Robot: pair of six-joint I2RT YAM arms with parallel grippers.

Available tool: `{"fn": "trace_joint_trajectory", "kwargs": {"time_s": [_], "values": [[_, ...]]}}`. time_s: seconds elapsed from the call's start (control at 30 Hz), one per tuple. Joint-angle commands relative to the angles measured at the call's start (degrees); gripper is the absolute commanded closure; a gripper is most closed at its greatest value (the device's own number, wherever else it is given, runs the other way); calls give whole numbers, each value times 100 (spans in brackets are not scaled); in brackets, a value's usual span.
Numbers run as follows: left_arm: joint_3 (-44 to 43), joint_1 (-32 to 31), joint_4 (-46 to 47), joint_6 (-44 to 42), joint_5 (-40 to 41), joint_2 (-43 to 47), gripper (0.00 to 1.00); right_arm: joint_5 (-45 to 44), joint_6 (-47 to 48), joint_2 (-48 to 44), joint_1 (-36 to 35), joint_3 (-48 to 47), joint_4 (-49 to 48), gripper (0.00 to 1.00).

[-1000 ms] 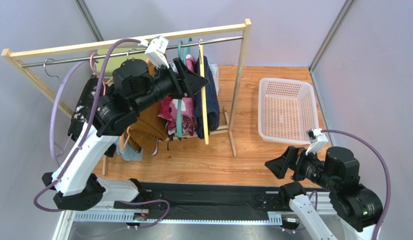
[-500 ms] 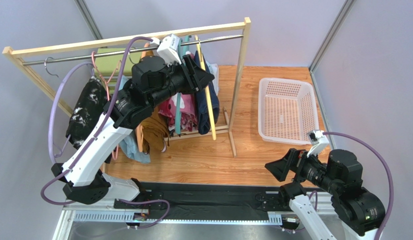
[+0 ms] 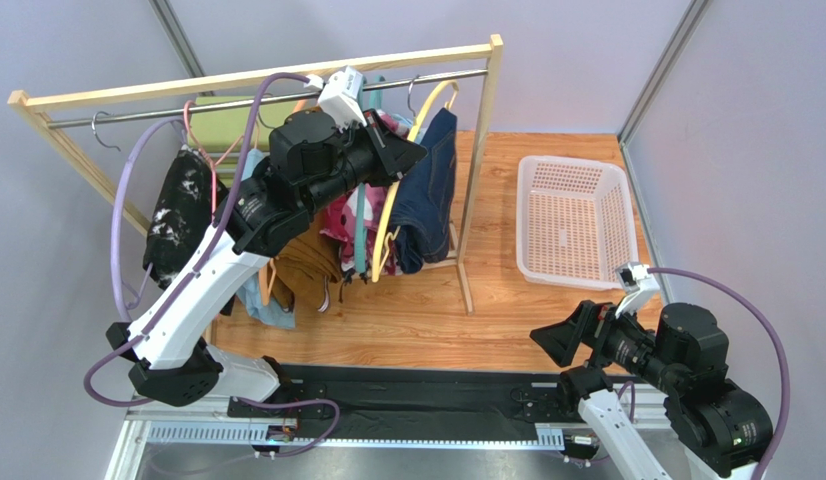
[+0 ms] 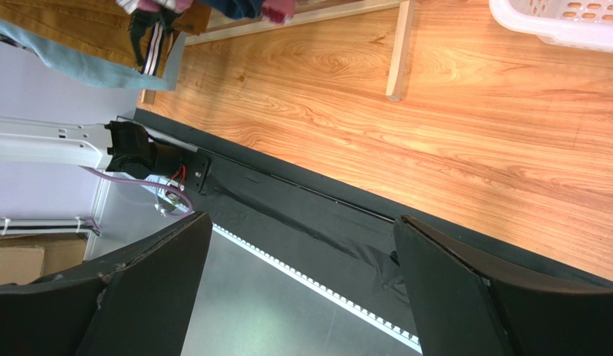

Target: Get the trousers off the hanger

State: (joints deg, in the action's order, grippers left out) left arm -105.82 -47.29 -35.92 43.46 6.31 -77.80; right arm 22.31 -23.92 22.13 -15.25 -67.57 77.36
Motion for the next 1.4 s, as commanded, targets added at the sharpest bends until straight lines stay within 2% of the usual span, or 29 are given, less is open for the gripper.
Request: {"fn": "trace_joint_trajectory", "kwargs": {"time_s": [0.0,0.2,0.37,0.63,0.77,0.9,1.13,1.37], "values": [[-61,-26,296,75,-366,168,100,142,125,-33,-14,-63,280,0],[-263,-70,296,-13,-420,458,100,178,168,11,-14,-28,209,0],[-238,-123,445,-451,-525,625,100,160,274,81,-14,42,183,0],[676,-176,1561,-1322,-385,951,100,186,265,116,-14,235,24,0],[1071,-219,2472,-1709,-464,1021,100,178,292,116,-5,288,7,0],[1116,-219,2757,-2087,-463,933,100,178,327,151,-14,332,-19,0],[1397,-219,3073,-2035,-525,1188,100,143,503,151,-13,411,-221,0],[1521,-219,2663,-1631,-446,1671,100,213,704,327,-14,535,-415,0]]}}
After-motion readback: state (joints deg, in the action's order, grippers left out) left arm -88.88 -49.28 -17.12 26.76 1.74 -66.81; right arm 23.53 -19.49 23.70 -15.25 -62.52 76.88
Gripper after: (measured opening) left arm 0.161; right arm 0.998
